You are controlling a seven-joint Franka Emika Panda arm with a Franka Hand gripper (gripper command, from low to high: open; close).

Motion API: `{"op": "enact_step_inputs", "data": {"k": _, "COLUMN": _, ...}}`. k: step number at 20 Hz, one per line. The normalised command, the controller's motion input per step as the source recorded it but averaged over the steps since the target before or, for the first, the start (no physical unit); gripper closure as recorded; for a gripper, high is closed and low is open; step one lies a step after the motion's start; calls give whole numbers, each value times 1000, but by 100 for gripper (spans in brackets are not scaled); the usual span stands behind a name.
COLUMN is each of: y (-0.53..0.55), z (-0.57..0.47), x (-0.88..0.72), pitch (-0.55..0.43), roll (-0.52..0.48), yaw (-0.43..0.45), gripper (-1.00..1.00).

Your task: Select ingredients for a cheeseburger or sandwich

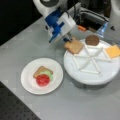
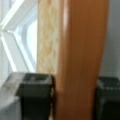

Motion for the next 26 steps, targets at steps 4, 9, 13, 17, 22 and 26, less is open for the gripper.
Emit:
{"op": "enact_step_inputs", "data": {"k": 4, "y": 90, "z": 129, "x": 39, "pitch": 86, "roll": 24, "yaw": -140, "gripper": 100}}
{"op": "enact_step_inputs", "data": {"k": 9, "y": 37, "z": 176, "x": -7, "pitch": 116, "roll": -24, "yaw": -131, "gripper": 100}}
{"op": "enact_step_inputs", "data": {"k": 13, "y": 8, "z": 137, "x": -71, "pitch": 96, "roll": -55, "yaw": -77, "gripper": 100}}
{"op": "enact_step_inputs", "data": {"k": 17, "y": 67, "z": 146, "x": -145, "pitch": 99, "roll": -54, "yaw": -28, "gripper": 100}}
{"op": "enact_step_inputs", "data": {"k": 22, "y": 109, "z": 193, "x": -227, "pitch": 126, "roll": -52, "yaw": 1, "gripper": 100}}
{"op": "enact_step_inputs", "data": {"k": 26, "y": 21, "z": 246, "x": -222, "pitch": 137, "roll": -58, "yaw": 7, "gripper": 100}}
